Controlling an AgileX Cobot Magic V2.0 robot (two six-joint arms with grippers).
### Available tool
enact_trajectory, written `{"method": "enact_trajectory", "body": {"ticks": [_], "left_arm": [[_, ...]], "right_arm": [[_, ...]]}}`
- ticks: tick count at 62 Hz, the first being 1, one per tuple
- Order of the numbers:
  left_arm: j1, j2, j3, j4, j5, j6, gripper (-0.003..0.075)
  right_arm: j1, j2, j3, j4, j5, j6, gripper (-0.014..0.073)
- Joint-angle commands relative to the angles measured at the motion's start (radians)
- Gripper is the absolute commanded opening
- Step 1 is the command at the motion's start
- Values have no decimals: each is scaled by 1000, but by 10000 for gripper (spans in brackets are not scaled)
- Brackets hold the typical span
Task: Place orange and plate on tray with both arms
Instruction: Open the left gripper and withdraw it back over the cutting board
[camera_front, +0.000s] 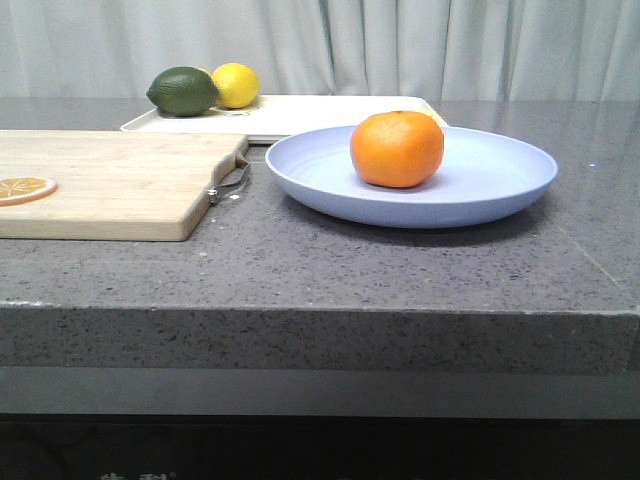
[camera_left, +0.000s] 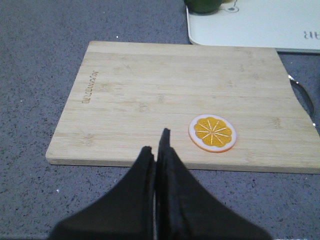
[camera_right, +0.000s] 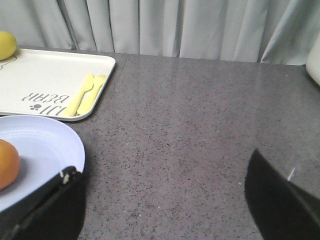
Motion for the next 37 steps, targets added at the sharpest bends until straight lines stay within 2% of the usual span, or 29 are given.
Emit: {"method": "enact_trajectory", "body": {"ticks": [1,11,22,30,37], "left_arm": [[2,-96,29,7,-105,-11,-18],[2,-229,91,7,-131,-11,-18],[2,-269,109,7,-137,-11,-18],[2,-269,109,7,-139,-11,-18],[2,-269,109,7,-139,-11,-18]], "right_arm": [[1,25,-37,-8,-93,-3,650],[1,80,-37,-7,-100,-3,650],[35,205,-67,-7,-104,-3,650],[87,342,-137,-3,-94,-3,650],[120,469,-226,73,-60,-3,650]]}}
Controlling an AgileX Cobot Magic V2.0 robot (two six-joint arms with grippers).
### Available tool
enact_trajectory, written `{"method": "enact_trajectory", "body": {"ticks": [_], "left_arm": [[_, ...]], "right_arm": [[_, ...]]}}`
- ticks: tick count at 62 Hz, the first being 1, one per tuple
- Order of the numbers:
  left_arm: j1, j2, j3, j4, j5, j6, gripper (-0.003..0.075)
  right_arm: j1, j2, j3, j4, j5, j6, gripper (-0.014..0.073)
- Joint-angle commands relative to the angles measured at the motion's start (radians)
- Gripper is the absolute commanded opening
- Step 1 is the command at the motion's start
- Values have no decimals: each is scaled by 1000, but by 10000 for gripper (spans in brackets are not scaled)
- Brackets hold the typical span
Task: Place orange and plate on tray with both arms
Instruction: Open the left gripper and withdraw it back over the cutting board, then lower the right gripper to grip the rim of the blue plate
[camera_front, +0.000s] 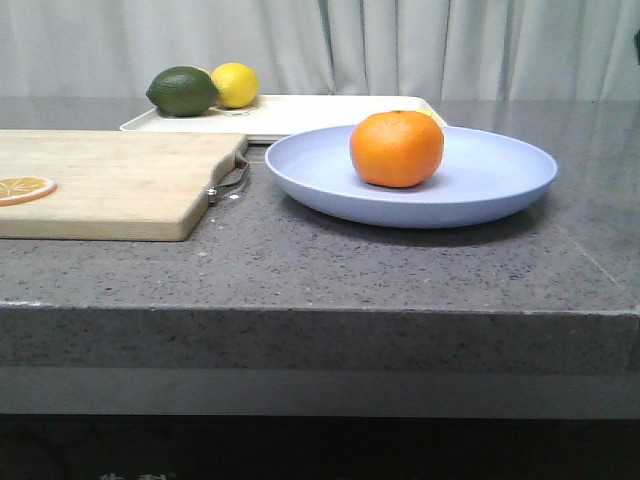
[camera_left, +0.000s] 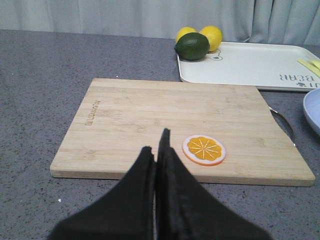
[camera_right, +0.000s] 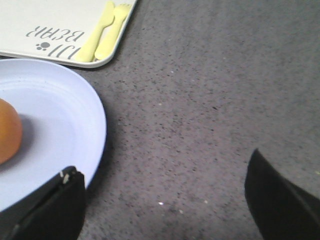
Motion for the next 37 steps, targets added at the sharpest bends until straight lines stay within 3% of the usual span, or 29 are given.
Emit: {"method": "enact_trajectory", "body": {"ticks": [1,17,37], "left_arm": [[2,12,-27,7,-85,-11,-18],[2,12,-27,7,-85,-11,-18],[2,12,-27,7,-85,-11,-18]], "right_arm": [[20,84,-105,61,-31,-3,650],[25,337,-338,243,195,-3,650],[25,552,-561,293,465,-3,650]]}}
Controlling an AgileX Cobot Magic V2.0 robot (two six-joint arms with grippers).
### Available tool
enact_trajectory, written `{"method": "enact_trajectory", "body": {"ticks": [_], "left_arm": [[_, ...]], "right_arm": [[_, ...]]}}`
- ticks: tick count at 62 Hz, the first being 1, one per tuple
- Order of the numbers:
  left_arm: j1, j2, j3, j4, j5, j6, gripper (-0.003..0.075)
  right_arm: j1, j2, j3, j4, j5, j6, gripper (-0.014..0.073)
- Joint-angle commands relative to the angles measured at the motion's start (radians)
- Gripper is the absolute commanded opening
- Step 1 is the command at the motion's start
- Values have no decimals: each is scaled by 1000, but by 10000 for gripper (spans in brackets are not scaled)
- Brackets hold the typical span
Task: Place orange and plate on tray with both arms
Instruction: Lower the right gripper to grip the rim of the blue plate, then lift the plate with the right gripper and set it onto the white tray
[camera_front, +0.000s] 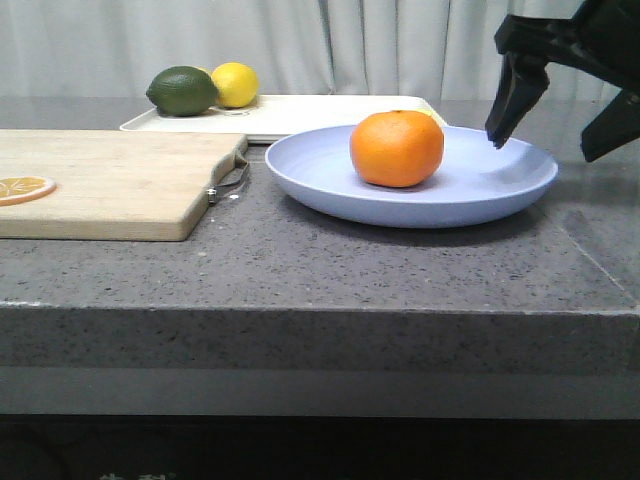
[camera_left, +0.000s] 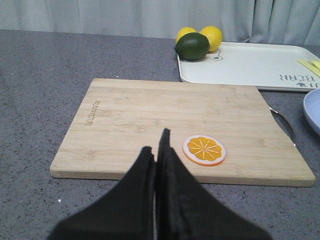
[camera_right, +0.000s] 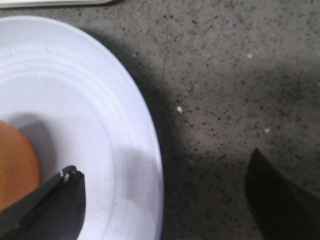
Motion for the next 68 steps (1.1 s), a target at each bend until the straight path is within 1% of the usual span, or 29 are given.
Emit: {"method": "enact_trajectory", "body": {"ticks": [1,9,12,16,19,27,28,29,30,34,40,43,55,68], "left_arm": [[2,12,-27,7,-83,-11,-18],[2,12,-27,7,-83,-11,-18],[2,12,-27,7,-83,-11,-18],[2,12,-27,7,-83,-11,-18],[2,12,-27,7,-83,-11,-18],[2,12,-27,7,-83,-11,-18],[2,12,-27,7,-83,-11,-18],[2,12,-27,7,-83,-11,-18],[2,12,-27,7,-83,-11,-18],[2,12,-27,7,-83,-11,-18],[2,12,-27,7,-83,-11,-18],[2,12,-27,7,-83,-11,-18],[2,12,-27,7,-83,-11,-18],[2,12,-27,7,-83,-11,-18]], "right_arm": [[1,-2,-71,26,33,-3,650],[1,18,-91,27,59,-3,647],[1,18,-91,27,60,-3,624],[1,18,-91,27,67,-3,566],[1,18,-91,27,70,-3,509],[1,18,-91,27,73,-3,265],[1,18,-91,27,73,-3,252],[1,18,-91,27,73,-3,213],[1,18,-91,27,73,-3,202],[1,18,-91,27,73,-3,89],[1,18,-91,27,74,-3,-5],[1,18,-91,27,74,-3,-22],[1,20,-120,43,109,-3,-21],[1,49,-242,83,189,-3,-21]]}}
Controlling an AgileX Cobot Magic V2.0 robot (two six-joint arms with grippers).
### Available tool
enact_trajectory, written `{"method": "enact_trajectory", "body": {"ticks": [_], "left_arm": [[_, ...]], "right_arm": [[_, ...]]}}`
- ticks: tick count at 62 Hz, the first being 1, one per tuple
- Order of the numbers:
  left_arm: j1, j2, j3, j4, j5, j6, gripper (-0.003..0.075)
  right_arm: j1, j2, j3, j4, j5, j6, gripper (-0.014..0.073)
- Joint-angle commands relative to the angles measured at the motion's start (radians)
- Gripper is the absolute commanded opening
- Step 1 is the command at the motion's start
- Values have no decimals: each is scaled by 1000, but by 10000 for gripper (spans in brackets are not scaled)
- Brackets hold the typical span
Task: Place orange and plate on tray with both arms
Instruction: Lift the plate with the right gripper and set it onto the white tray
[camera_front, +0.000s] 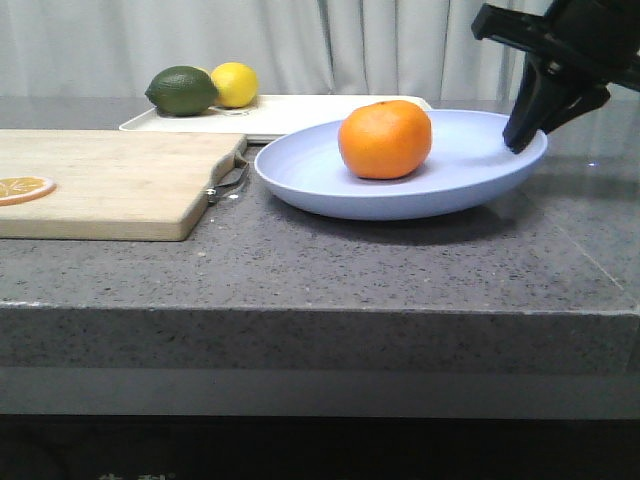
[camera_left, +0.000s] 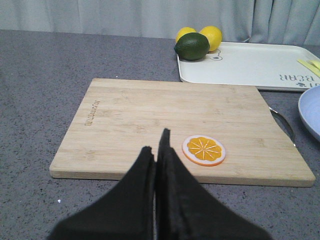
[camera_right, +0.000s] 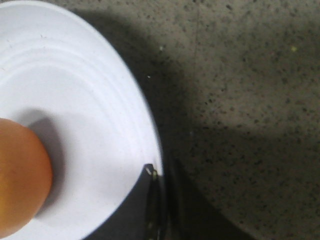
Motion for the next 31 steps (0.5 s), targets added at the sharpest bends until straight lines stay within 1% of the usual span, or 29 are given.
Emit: {"method": "enact_trajectory", "body": {"ticks": [1,7,15,23,31], "left_arm": [[2,12,-27,7,-83,-9,-18],[2,12,-27,7,-83,-9,-18],[2,12,-27,7,-83,-9,-18],[2,12,-27,7,-83,-9,-18],[2,12,-27,7,-83,-9,-18]], "right_arm": [[1,-21,-94,41,17,-12,-21],[1,28,-190,70,89,-12,-21],[1,124,-345,144,160,-12,-21],[1,217,-516,219,194,-10,-21],[1,314,-693,228,208,43,-21]]}}
